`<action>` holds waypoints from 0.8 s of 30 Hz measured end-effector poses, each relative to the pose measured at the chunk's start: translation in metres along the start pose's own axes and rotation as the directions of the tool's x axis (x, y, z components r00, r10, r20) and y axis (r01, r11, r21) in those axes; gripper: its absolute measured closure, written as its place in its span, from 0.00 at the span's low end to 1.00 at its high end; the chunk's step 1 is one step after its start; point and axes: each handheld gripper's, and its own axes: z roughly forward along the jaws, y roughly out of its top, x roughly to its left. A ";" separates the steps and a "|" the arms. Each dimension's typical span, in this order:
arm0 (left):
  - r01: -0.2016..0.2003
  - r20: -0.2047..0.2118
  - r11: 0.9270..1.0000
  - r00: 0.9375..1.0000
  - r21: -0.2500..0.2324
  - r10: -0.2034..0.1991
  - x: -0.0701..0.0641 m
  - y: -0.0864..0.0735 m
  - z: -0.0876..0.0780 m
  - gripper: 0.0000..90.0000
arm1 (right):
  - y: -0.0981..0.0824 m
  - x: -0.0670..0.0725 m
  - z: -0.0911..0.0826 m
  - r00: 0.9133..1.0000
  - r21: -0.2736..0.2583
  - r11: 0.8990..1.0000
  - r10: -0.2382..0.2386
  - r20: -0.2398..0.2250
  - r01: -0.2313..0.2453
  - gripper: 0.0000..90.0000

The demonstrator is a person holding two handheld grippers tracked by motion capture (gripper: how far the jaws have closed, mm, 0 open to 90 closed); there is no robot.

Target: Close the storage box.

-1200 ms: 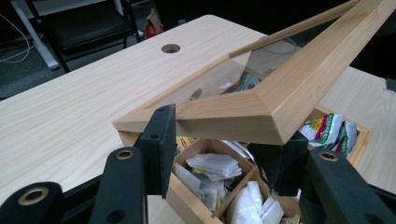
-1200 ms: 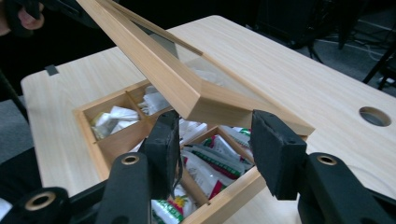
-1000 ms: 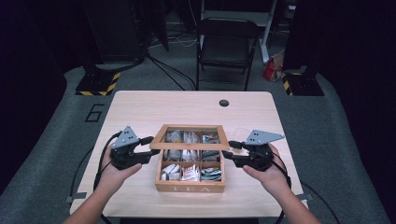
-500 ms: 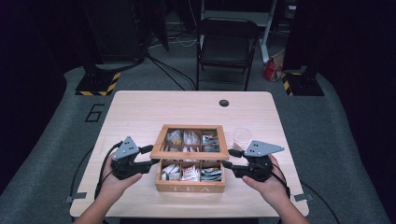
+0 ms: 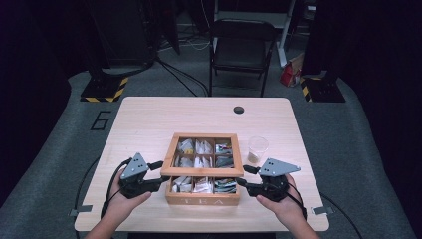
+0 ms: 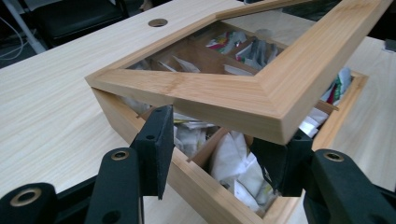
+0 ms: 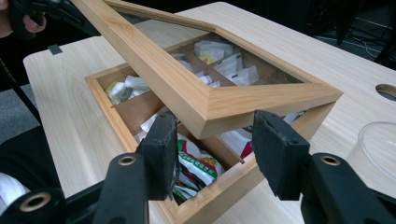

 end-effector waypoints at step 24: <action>-0.006 0.005 1.000 1.000 0.006 0.006 -0.016 -0.030 0.001 0.54 | -0.034 0.013 0.009 1.000 0.007 1.000 -0.024 0.018 0.024 0.57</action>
